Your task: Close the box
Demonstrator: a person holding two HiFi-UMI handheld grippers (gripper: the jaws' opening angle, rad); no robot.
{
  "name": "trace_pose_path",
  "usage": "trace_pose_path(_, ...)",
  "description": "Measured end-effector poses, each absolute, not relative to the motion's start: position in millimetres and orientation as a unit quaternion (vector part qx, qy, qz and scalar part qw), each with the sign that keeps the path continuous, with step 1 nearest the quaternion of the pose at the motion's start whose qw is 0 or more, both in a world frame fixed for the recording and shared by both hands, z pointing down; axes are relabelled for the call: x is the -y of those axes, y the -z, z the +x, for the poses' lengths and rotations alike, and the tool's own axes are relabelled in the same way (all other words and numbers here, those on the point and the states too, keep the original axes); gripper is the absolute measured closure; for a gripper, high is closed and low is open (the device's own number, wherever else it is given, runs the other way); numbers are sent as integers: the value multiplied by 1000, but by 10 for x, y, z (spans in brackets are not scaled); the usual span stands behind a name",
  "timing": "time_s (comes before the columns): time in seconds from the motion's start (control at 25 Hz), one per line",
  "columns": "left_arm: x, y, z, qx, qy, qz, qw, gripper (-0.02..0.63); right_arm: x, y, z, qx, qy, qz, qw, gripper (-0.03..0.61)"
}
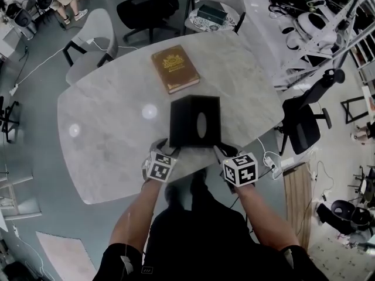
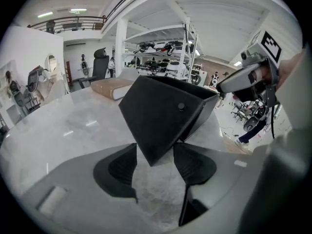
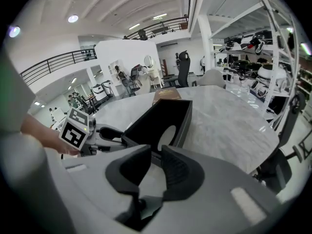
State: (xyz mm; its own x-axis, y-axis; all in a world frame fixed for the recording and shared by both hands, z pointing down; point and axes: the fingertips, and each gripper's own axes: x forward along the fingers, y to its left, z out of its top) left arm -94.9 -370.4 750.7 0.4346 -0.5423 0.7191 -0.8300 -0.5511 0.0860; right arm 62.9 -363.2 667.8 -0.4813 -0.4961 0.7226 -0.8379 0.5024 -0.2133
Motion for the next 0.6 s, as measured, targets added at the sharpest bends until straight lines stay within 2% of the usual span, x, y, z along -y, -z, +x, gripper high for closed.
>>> trace_pose_path(0.24, 3711, -7458, -1045, 451, -279, 805, 266, 368, 3633, -6720, 635, 810, -280, 414, 306, 509)
trace_pose_path(0.6, 3731, -7370, -1160, 459, -222, 801, 313, 359, 3653, -6756, 649, 810, -258, 417, 321, 554)
